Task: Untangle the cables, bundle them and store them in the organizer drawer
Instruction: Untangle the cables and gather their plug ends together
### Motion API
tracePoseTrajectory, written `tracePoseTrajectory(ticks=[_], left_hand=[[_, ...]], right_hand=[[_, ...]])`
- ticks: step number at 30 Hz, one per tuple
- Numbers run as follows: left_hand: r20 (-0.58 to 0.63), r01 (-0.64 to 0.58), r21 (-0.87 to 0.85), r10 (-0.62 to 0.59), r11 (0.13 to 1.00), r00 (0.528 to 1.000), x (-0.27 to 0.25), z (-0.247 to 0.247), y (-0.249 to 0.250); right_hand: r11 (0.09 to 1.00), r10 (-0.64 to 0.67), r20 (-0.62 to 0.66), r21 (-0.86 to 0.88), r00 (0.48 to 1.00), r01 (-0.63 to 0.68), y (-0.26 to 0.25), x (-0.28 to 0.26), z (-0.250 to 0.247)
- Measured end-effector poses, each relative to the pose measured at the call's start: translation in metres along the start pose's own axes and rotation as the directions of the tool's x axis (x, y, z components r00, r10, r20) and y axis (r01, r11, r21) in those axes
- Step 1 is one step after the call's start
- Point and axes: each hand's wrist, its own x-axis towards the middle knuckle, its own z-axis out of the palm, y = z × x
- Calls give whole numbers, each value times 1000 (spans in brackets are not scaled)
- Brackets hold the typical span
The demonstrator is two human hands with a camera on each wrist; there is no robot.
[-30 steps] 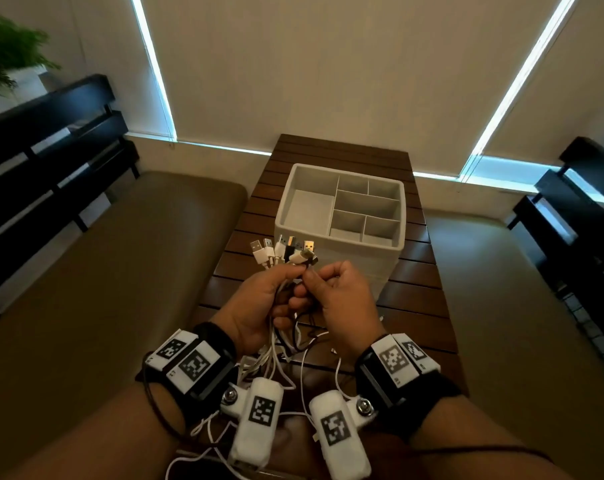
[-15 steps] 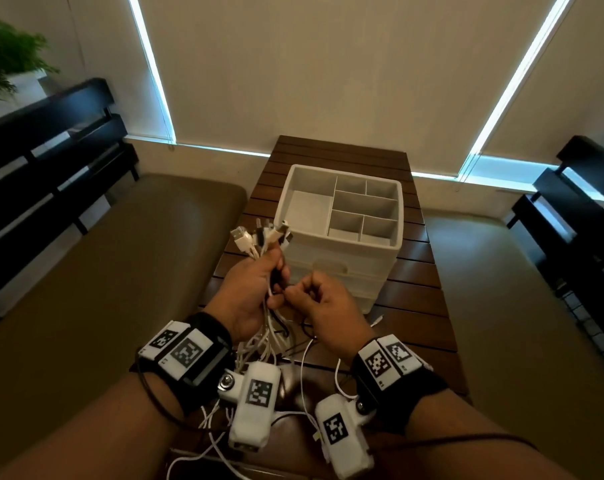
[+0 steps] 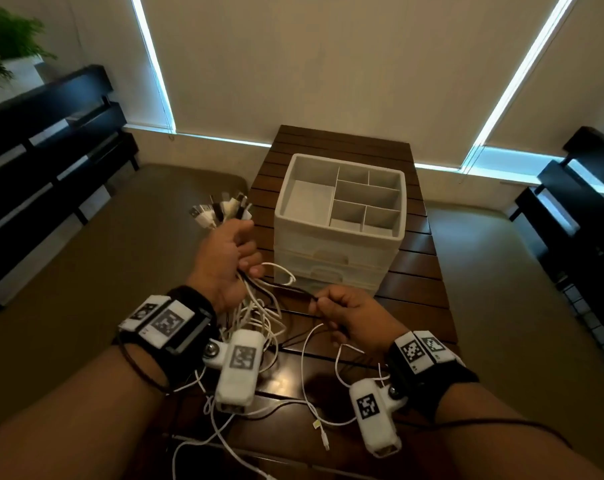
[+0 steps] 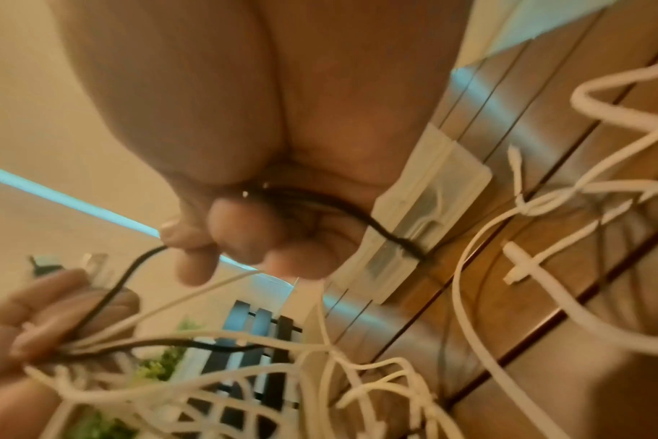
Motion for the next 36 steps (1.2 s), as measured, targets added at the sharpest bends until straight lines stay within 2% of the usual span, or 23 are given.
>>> tracePoseTrajectory(ticks=[5, 7, 9, 12, 17, 18, 20, 22, 24, 26, 28, 32, 34, 36], left_hand=[[17, -129, 275, 129, 953, 991, -5, 10, 11], [45, -153, 365, 147, 918, 988, -7, 15, 15], [52, -169, 471, 164, 866, 985, -9, 17, 17], [39, -184, 621, 204, 762, 978, -10, 12, 18], [45, -82, 746, 74, 660, 996, -20, 4, 26], [49, -69, 744, 49, 664, 998, -22, 3, 25], [43, -32, 744, -1, 668, 999, -24, 2, 23], [18, 11, 790, -41, 613, 999, -23, -1, 19], [-11, 57, 826, -84, 560, 996, -19, -3, 13], [-20, 79, 857, -121, 510, 992, -14, -5, 7], [-2, 81, 878, -165, 471, 986, -10, -6, 0], [-24, 129, 873, -223, 470, 975, -6, -10, -12], [-54, 149, 875, -213, 460, 976, -5, -13, -15], [-81, 166, 876, -201, 452, 976, -7, -16, -12]], right_hand=[[955, -35, 51, -292, 998, 49, 21, -11, -5], [950, 0, 56, -312, 998, 18, 34, -16, -1], [943, 27, 51, -333, 998, -9, 43, -22, 3], [887, 91, 83, -460, 992, -43, 46, -26, 8], [760, 286, 143, -636, 947, -134, 49, -33, -11], [733, 319, 114, -659, 941, -169, 52, -34, -20], [749, 327, -6, -608, 945, -263, 54, -32, -43], [750, 285, -201, -562, 937, -349, 55, -28, -66], [687, 236, -369, -591, 899, -423, 58, -21, -87], [647, 244, -411, -606, 879, -463, 60, -14, -93], [680, 300, -387, -555, 872, -480, 62, -9, -88], [748, 364, -270, -486, 891, -453, 70, 2, -61], [715, 319, -195, -593, 927, -371, 75, 11, -42], [632, 235, -159, -724, 959, -275, 83, 24, -25]])
